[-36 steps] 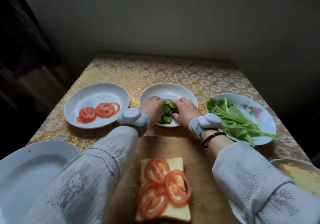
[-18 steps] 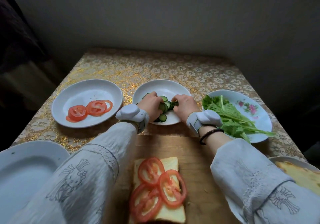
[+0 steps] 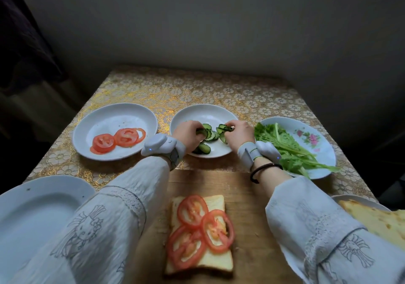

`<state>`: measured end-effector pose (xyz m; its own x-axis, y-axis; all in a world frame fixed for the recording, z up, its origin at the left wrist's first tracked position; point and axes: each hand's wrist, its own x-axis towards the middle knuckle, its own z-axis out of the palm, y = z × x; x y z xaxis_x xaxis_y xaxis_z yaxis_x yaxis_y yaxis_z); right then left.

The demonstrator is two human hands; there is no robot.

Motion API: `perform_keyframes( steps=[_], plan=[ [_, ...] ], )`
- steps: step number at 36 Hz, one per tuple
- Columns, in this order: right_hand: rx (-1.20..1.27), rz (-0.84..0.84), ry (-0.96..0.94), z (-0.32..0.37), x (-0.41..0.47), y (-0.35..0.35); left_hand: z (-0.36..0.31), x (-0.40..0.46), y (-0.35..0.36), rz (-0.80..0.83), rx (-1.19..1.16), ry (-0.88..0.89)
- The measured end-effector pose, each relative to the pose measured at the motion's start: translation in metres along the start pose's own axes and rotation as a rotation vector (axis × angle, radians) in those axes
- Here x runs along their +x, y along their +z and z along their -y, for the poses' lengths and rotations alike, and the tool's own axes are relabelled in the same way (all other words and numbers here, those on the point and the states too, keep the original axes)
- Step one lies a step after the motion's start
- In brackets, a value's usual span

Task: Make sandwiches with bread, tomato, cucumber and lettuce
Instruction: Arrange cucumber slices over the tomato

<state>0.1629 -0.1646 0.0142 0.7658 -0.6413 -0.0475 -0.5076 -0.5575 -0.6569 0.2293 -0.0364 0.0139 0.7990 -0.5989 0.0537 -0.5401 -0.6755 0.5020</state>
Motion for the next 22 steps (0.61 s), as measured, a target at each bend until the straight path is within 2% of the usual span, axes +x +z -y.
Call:
perform_keyframes(
  steps=[4,11,18,22],
  plan=[
    [0.196,0.001,0.091,0.003,-0.012,-0.008,-0.006,-0.015,-0.010,-0.025,-0.090,-0.022],
    [0.402,0.021,0.177,0.008,-0.044,-0.021,-0.015,-0.051,-0.028,0.013,-0.190,-0.081],
    [0.350,0.033,0.150,0.004,-0.094,-0.036,-0.020,-0.102,-0.029,0.246,-0.291,-0.156],
    [0.339,0.047,0.148,-0.001,-0.117,-0.042,-0.024,-0.128,-0.024,0.227,-0.321,-0.145]
  ],
)
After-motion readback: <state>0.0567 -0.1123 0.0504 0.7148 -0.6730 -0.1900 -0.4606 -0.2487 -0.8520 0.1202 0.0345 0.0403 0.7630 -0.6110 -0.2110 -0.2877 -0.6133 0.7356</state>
